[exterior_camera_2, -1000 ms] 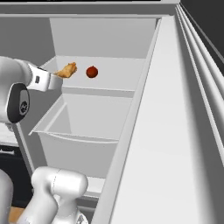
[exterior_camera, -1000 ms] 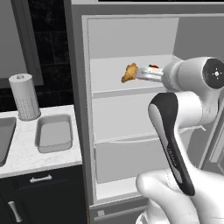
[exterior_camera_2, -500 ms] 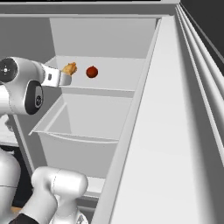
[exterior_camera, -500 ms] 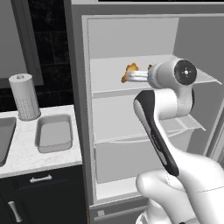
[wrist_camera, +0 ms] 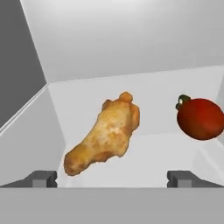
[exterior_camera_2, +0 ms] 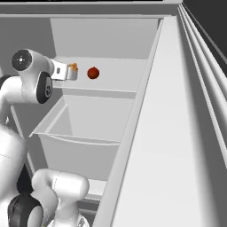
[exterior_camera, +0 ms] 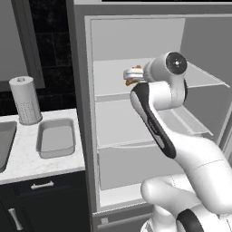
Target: Place one tomato and one chicken drumstick in each tupperware on the nearby counter, to pack two identical lunches.
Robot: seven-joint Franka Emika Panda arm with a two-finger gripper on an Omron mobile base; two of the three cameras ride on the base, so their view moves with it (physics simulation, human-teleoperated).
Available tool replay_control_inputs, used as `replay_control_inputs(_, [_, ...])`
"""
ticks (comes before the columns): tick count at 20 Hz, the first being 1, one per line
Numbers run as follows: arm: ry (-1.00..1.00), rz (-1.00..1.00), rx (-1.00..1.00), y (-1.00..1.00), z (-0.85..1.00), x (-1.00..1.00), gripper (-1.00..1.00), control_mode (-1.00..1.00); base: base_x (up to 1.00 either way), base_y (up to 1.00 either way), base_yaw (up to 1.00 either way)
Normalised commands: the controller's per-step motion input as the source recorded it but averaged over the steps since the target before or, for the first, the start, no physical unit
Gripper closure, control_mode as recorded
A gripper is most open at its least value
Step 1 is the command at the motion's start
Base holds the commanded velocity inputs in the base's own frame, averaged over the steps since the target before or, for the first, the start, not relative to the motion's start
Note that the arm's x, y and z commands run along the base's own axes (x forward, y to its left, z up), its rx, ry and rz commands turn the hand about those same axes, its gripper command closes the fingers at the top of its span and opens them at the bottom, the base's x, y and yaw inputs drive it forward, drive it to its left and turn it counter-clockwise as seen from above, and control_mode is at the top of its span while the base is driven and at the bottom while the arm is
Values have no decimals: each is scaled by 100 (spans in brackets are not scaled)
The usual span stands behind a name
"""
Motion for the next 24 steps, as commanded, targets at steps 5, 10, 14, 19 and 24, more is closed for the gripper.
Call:
replay_control_inputs(5, [17, 3, -1, 19, -4, 57, -100, -100, 0, 0, 0])
replay_control_inputs(10, [20, 0, -16, 6, -36, 64, -100, -100, 0, 0, 0])
replay_control_inputs(14, [13, 0, -4, 0, -37, 56, -100, -100, 0, 0, 0])
replay_control_inputs(19, [0, 0, 0, 0, -31, 31, -100, -100, 0, 0, 0])
replay_control_inputs(24, [-1, -4, 1, -12, -47, 7, -100, -100, 0, 0, 0])
